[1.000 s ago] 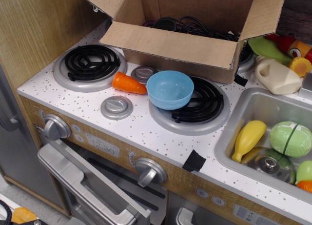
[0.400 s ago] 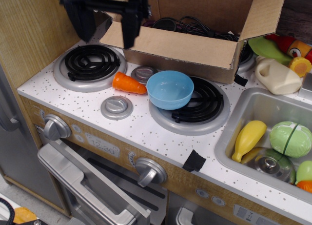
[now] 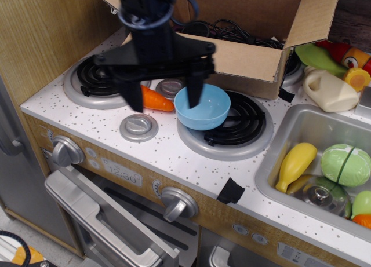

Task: Pick up bowl and put in small4fbox

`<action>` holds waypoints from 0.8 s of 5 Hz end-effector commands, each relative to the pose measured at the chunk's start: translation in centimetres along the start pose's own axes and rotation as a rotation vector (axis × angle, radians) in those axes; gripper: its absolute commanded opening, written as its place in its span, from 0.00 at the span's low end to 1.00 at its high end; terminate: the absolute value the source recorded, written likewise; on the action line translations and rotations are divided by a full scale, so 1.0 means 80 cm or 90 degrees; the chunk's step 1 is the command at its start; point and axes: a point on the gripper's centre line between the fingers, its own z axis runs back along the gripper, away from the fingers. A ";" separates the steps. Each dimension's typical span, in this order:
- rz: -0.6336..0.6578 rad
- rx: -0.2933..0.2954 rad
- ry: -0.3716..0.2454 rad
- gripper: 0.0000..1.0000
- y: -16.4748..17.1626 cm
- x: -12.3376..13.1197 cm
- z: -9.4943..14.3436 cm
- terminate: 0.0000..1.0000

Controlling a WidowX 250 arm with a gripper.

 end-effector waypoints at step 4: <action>0.215 0.011 -0.099 1.00 -0.010 0.059 -0.079 0.00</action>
